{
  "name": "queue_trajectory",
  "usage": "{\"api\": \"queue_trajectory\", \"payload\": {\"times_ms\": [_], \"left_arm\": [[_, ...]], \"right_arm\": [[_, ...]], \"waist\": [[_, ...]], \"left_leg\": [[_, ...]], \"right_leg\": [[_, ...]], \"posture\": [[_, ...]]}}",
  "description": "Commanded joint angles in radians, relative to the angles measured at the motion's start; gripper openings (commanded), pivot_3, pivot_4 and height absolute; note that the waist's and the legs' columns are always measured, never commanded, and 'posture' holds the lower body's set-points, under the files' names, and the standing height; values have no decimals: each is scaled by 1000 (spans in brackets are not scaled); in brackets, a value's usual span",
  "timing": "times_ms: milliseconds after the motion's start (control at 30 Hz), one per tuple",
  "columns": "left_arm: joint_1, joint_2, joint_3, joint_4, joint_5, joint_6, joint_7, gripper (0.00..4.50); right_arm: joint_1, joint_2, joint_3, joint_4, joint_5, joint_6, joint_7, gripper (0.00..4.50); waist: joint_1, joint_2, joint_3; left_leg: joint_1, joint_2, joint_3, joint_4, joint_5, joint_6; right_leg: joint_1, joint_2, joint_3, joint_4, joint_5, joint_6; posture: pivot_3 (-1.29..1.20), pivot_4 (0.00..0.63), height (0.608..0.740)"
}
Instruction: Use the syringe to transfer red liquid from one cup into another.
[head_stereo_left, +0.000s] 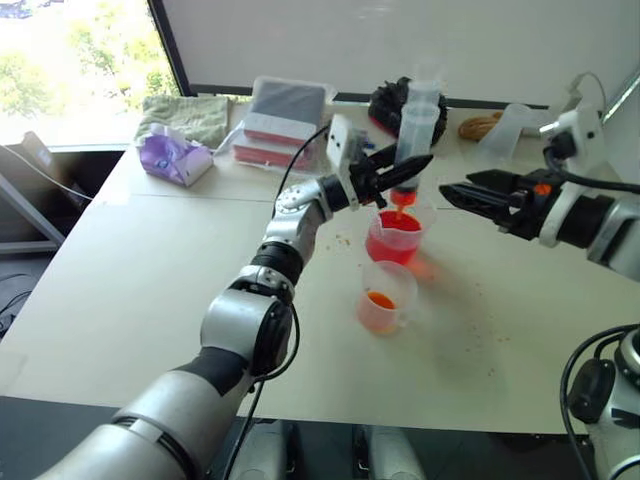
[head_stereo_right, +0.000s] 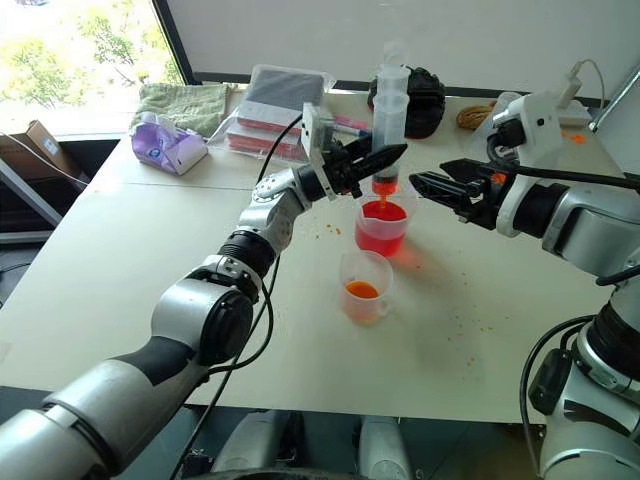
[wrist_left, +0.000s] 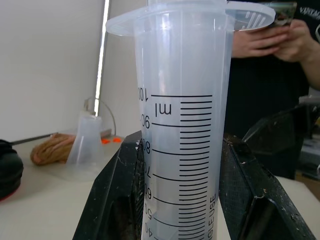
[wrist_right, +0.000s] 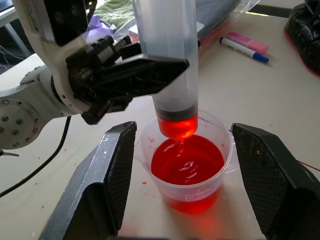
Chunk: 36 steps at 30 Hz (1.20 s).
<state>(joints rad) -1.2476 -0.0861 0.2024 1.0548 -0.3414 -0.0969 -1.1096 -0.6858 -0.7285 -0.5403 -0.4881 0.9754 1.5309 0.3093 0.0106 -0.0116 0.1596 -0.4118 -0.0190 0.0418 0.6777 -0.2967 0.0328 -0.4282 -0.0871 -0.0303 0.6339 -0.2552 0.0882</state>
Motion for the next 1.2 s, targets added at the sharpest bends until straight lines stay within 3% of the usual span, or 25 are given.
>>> {"api": "queue_trajectory", "payload": {"times_ms": [33, 200, 333, 467, 600, 800, 1000, 1200], "left_arm": [[-26, 39, 2, -139, -76, 136, -90, 1436], [10, 110, -14, -318, -152, 342, -162, 1436], [118, 122, -72, -586, -266, 602, -183, 1436], [197, 118, -116, -717, -301, 684, -157, 1436], [274, 116, -203, -755, -271, 664, -192, 1436], [337, 133, -330, -717, -172, 496, -293, 1436], [331, 134, -359, -634, -126, 376, -348, 1436], [324, 130, -360, -568, -88, 269, -366, 1436]], "right_arm": [[19, -26, -28, -26, -6, -49, 0, 3115], [81, -52, -40, -21, -44, -142, 8, 3115], [142, -93, -73, -3, -67, -193, 27, 3115], [185, -126, -100, 5, -75, -217, 31, 3115], [234, -147, -146, -19, -71, -235, 32, 3115], [299, -161, -201, -63, -113, -305, 9, 3115], [239, -190, -227, -49, 94, -207, 38, 3115], [125, -301, -244, 111, 513, -140, -60, 3115]], "waist": [[-1, 0, 0], [0, 0, 0], [3, 0, 0], [2, 0, 0], [2, 1, -1], [2, 1, -1], [0, 1, 0], [5, 2, 0]], "left_leg": [[0, 0, 0, 0, 0, 0], [0, 0, 0, 0, 0, 0], [0, 0, 0, 0, 0, 0], [0, 0, 0, 2, 0, 0], [1, 0, 0, 2, 0, 0], [2, 0, 0, 2, 0, 0], [2, 0, 0, 2, 0, 1], [1, 0, 0, 3, -1, 1]], "right_leg": [[0, 0, 0, 0, 0, 0], [0, 0, 0, 0, 0, 0], [1, 1, 0, 0, 0, 0], [3, 0, 0, -1, 1, 1], [4, 1, 0, -1, 1, 1], [4, 1, 0, -1, 1, 1], [4, 1, 0, -1, 1, 1], [4, 0, 0, -2, 1, 1]], "posture": [[0, 150, 740], [0, 150, 740], [0, 150, 740], [0, 150, 740], [0, 150, 740], [0, 150, 740], [0, 150, 740], [0, 150, 740]]}}
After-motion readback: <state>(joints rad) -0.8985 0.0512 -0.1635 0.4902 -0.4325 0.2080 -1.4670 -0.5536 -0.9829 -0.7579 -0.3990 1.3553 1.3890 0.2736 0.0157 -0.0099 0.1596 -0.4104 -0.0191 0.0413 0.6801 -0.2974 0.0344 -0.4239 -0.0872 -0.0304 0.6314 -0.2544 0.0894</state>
